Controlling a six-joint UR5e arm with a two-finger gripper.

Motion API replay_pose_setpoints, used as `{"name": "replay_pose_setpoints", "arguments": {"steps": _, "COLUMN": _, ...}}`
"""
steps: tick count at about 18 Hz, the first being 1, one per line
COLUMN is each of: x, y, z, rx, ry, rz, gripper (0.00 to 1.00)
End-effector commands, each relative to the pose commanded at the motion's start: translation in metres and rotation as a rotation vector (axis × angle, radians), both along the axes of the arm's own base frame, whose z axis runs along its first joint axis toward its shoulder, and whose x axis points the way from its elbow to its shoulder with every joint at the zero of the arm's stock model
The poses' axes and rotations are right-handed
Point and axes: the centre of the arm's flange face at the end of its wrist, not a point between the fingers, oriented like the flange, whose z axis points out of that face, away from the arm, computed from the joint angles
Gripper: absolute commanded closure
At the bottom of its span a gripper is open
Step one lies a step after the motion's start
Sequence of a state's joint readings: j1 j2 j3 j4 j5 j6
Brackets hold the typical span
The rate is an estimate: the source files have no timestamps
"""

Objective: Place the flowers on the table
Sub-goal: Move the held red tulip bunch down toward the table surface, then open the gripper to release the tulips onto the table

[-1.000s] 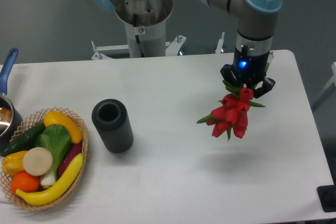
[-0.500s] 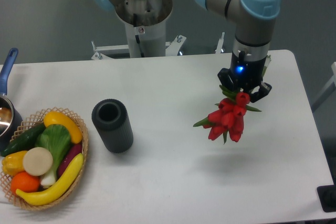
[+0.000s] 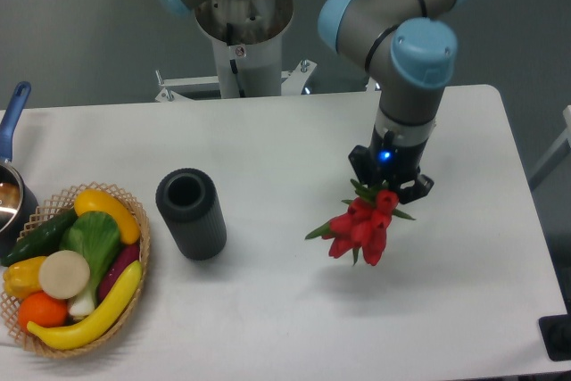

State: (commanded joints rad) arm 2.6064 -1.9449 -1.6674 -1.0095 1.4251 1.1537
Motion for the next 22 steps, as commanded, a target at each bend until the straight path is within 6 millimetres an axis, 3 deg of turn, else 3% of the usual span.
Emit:
{"name": "replay_pose_setpoints", "arguments": {"steps": 3, "x": -0.001, "y": 0.009, "z": -0.029, "rx": -0.002, "ry": -0.006, "rz": 0.004, "gripper": 0.99}}
{"name": "replay_pose_setpoints", "arguments": {"steps": 4, "x": 0.0, "y": 0.011, "z": -0.036, "rx": -0.006, "ry": -0.01, "rz": 0.001, "gripper": 0.94}}
{"name": "replay_pose_setpoints", "arguments": {"steps": 10, "x": 0.0, "y": 0.012, "z": -0.044, "rx": -0.01, "ry": -0.02, "rz": 0.001, "gripper": 0.31}}
{"name": "replay_pose_setpoints", "arguments": {"steps": 11, "x": -0.001, "y": 0.013, "z": -0.043, "rx": -0.009, "ry": -0.017, "rz": -0.002, "gripper": 0.0}}
{"name": "replay_pose_setpoints", "arguments": {"steps": 16, "x": 0.001, "y": 0.011, "z": -0.029, "rx": 0.001, "ry": 0.006, "rz": -0.008, "gripper": 0.0}}
{"name": "replay_pose_setpoints", "arguments": {"steps": 22, "x": -0.006, "y": -0.004, "z": 0.021, "rx": 0.044, "ry": 0.081, "rz": 0.011, "gripper": 0.0}}
